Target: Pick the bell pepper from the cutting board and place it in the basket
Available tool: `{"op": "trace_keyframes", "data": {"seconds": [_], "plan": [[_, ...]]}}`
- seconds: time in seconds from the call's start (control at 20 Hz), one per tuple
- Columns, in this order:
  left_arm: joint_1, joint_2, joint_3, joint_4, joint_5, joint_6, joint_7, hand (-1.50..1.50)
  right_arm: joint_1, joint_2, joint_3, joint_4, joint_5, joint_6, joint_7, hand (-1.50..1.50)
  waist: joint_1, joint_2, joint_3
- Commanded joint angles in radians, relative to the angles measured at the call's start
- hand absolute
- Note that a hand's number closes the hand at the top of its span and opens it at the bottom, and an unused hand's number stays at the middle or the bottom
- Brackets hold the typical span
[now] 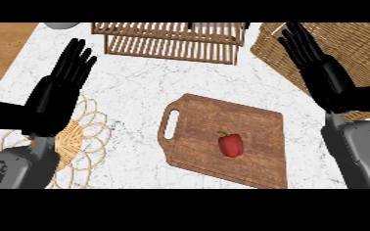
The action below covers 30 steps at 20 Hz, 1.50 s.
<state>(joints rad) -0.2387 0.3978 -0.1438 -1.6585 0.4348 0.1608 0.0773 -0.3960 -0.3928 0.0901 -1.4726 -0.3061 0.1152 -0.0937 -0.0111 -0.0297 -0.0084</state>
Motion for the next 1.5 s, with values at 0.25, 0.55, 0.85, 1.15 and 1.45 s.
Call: {"op": "trace_keyframes", "data": {"seconds": [0.25, 0.55, 0.85, 1.15, 1.45], "plan": [[0.063, 0.112, 0.017, 0.177, -0.11, 0.006, 0.063, 0.0, -0.234, 0.029, 0.043, 0.059, -0.08, 0.26, -0.134, 1.5, 0.079, 0.054, 0.01], [0.061, 0.1, 0.01, 0.208, -0.1, 0.01, 0.103, 0.0, -0.11, 0.064, 0.499, -0.179, 0.512, 0.149, -0.323, -1.5, 0.032, 0.031, 0.01], [0.084, 0.068, 0.017, 0.274, -0.133, 0.021, 0.059, 0.0, 0.009, 0.258, 0.724, -0.242, 0.791, -0.103, -0.057, -1.5, 0.003, 0.024, 0.007], [0.082, 0.092, 0.047, 0.258, -0.111, 0.007, 0.092, 0.0, -0.162, 0.196, 0.696, -0.368, 0.901, 0.126, 0.416, -1.5, -0.004, 0.01, 0.004], [0.088, 0.091, 0.052, 0.261, -0.104, -0.003, 0.098, 0.0, -0.337, 0.135, 0.615, -0.448, 1.062, 0.312, 0.721, -1.5, -0.013, 0.008, 0.005]]}}
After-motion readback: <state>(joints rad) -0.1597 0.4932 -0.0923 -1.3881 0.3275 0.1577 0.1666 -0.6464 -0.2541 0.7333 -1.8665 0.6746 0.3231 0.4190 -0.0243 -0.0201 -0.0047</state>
